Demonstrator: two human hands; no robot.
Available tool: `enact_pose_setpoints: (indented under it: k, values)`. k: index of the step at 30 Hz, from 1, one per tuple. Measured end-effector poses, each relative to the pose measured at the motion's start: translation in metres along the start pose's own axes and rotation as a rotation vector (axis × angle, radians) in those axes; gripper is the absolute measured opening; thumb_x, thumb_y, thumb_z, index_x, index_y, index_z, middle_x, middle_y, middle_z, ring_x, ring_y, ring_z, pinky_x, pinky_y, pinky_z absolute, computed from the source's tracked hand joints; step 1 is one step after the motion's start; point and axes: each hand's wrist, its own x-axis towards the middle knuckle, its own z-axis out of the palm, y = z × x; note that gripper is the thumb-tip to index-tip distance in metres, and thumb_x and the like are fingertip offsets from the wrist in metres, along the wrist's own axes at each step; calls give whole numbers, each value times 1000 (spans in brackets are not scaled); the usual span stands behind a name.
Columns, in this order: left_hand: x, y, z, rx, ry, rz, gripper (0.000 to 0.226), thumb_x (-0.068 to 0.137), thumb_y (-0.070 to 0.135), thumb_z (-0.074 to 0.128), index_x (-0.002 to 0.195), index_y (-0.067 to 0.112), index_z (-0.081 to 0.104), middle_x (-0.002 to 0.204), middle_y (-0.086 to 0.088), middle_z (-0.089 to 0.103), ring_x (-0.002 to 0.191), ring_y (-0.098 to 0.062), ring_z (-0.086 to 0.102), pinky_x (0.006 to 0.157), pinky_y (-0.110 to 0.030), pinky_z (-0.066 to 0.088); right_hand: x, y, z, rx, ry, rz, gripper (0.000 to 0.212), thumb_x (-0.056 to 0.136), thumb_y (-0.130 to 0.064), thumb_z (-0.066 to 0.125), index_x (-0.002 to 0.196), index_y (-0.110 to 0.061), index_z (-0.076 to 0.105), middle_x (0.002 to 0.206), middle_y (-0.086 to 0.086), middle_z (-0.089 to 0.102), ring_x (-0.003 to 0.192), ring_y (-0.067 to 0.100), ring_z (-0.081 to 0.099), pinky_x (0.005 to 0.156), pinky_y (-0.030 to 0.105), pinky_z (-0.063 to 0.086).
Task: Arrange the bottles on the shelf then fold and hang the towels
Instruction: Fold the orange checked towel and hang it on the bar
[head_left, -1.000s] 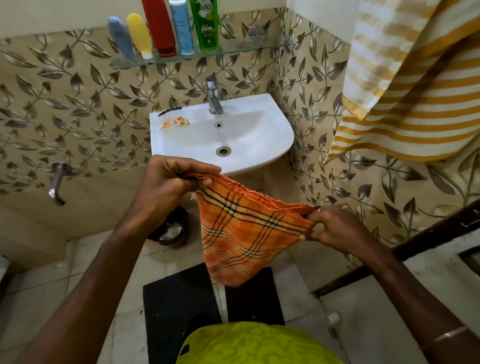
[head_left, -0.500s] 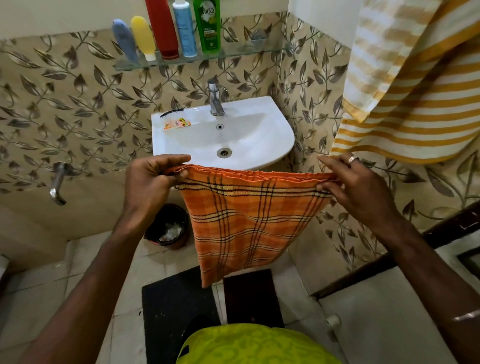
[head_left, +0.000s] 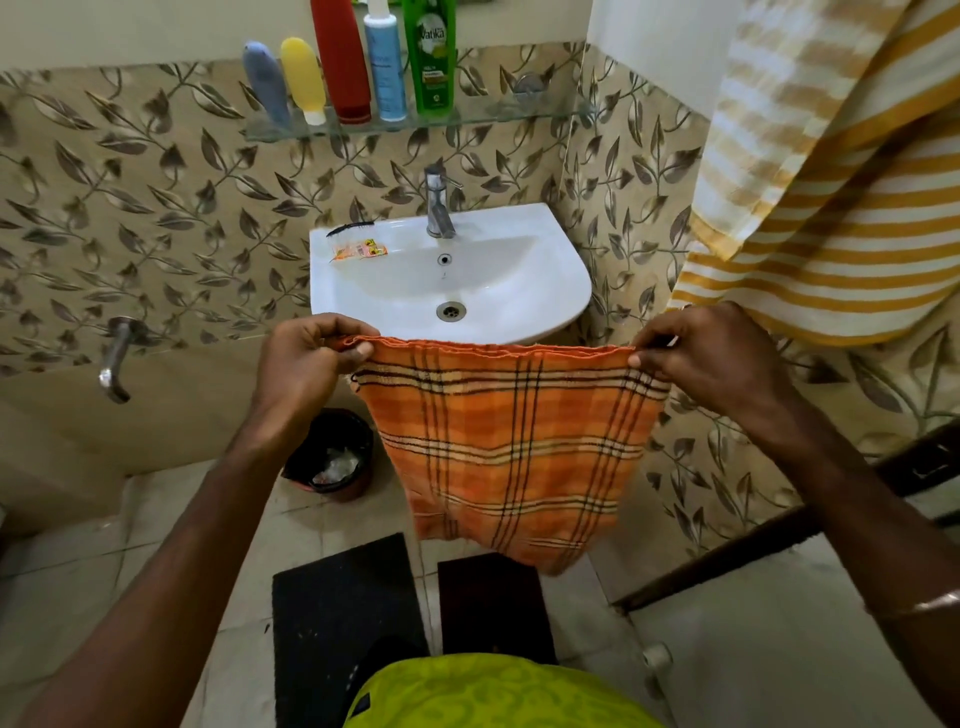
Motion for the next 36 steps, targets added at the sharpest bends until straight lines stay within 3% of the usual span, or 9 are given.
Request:
enact_pose_setpoints:
  k: [5, 10, 14, 19, 24, 28, 32, 34, 36]
  values:
    - [7, -4, 3, 9, 47, -11, 25, 86, -3, 69, 87, 22, 76, 85, 2, 75, 79, -6, 71, 73, -19, 55, -4, -2, -11, 144, -515, -84, 9, 76, -25, 85, 79, -32, 80, 77, -14, 74, 72, 3, 68, 63, 31, 57]
    - [7, -4, 8, 0, 19, -22, 22, 86, -2, 69, 88, 19, 76, 86, 1, 76, 81, -7, 71, 74, -21, 55, -2, 2, -6, -81, -36, -97, 7, 79, -24, 83, 81, -28, 77, 68, -22, 60, 61, -4, 57, 52, 19, 37]
    - [14, -4, 9, 23, 42, -15, 20, 86, 0, 70, 92, 18, 77, 89, 1, 76, 85, -9, 72, 79, -25, 57, -5, -1, -5, -119, -170, -153, 9, 80, -21, 81, 82, -30, 77, 68, -18, 67, 62, -1, 62, 51, 19, 40]
    - [16, -6, 13, 40, 35, -15, 17, 86, 1, 70, 96, 13, 77, 92, 0, 76, 89, -10, 71, 79, -25, 55, -6, -3, 0, -322, -24, -238, 5, 81, -24, 79, 83, -29, 77, 67, -9, 70, 58, 11, 63, 54, 22, 45]
    - [19, -7, 10, 27, 49, -24, 17, 86, 1, 70, 95, 14, 77, 92, -1, 76, 87, -10, 71, 73, -20, 52, -6, -2, 5, -466, -35, -310, 8, 77, -34, 72, 81, -28, 75, 70, -3, 67, 81, 24, 63, 86, 49, 43]
    - [20, -6, 8, 23, 67, -14, 19, 86, 0, 70, 92, 17, 77, 89, 1, 76, 82, -4, 71, 70, -16, 52, -2, -3, 6, -389, -158, -403, 4, 82, -23, 74, 84, -23, 71, 72, -5, 65, 73, 17, 61, 71, 29, 45]
    - [21, -2, 7, 21, 75, 2, 24, 85, 0, 71, 85, 24, 75, 87, 4, 75, 81, -3, 70, 72, -18, 53, 1, -6, 14, -343, -371, -360, 45, 92, -14, 69, 128, -30, 46, 86, -10, 55, 72, 10, 60, 58, 20, 45]
    - [22, -1, 8, 24, 65, 1, 23, 85, 0, 71, 86, 22, 76, 87, 3, 75, 83, -7, 71, 75, -22, 55, 1, -12, 17, -437, -484, -396, 85, 95, -19, 66, 147, -47, 6, 87, -11, 49, 70, 10, 60, 57, 19, 46]
    - [22, -1, 11, 41, 53, 9, 20, 85, 1, 71, 90, 19, 77, 87, 2, 76, 84, -9, 72, 77, -26, 57, 2, -23, 16, -564, -575, -459, 105, 97, -22, 63, 142, -54, -27, 84, -8, 47, 63, 9, 56, 53, 18, 42]
